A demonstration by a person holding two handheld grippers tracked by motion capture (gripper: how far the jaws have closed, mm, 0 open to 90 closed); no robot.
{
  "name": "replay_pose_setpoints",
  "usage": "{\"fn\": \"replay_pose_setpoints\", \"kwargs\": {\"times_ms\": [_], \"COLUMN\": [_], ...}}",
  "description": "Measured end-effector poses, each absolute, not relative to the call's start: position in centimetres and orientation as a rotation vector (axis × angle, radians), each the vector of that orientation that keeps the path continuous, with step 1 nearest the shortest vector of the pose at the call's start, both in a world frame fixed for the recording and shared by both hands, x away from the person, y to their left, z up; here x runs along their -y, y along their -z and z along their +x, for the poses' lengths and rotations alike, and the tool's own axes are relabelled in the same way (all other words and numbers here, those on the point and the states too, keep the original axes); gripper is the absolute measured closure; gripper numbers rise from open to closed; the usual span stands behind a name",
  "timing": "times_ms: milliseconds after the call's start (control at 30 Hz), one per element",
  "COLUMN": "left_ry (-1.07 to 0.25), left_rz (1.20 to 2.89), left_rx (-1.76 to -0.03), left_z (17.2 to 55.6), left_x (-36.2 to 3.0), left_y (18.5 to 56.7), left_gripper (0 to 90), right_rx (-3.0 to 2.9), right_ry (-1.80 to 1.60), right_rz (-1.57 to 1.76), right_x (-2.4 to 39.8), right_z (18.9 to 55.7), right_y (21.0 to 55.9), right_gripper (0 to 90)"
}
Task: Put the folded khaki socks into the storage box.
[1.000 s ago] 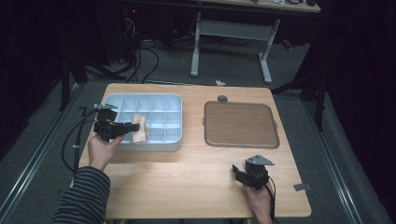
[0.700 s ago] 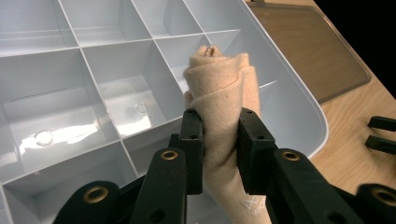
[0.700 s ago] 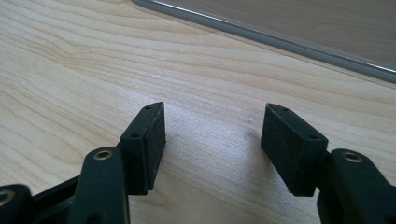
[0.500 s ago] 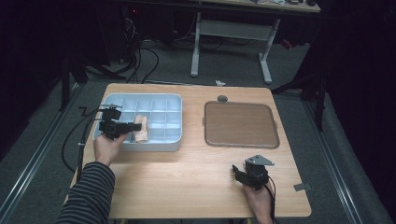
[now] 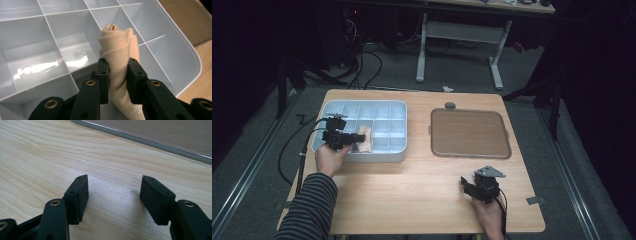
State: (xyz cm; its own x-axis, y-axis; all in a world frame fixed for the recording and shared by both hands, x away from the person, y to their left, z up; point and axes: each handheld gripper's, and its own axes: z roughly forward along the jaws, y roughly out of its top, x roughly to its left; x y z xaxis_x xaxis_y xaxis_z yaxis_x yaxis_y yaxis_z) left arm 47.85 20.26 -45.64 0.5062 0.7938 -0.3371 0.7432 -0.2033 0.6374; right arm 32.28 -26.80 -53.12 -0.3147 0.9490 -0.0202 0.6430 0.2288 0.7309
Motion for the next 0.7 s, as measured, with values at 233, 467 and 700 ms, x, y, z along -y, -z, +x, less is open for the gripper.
{"fn": "replay_pose_setpoints", "kwargs": {"times_ms": [233, 467, 700], "left_ry": [-0.110, -0.105, -0.109], "left_rz": [2.005, 2.034, 2.051], "left_rx": [-1.259, -1.256, -1.248], "left_z": [47.69, 47.72, 47.74], "left_x": [-19.90, -19.88, -19.88], "left_y": [45.83, 45.95, 46.07], "left_gripper": [74.4, 74.8, 74.9], "right_rx": [-2.040, -2.040, -2.040], "right_ry": [-0.869, -0.869, -0.869], "right_rz": [1.461, 1.462, 1.462], "right_x": [26.80, 26.81, 26.81], "right_z": [32.27, 32.27, 32.27], "right_y": [53.12, 53.12, 53.12], "right_gripper": [40.2, 40.2, 40.2]}}
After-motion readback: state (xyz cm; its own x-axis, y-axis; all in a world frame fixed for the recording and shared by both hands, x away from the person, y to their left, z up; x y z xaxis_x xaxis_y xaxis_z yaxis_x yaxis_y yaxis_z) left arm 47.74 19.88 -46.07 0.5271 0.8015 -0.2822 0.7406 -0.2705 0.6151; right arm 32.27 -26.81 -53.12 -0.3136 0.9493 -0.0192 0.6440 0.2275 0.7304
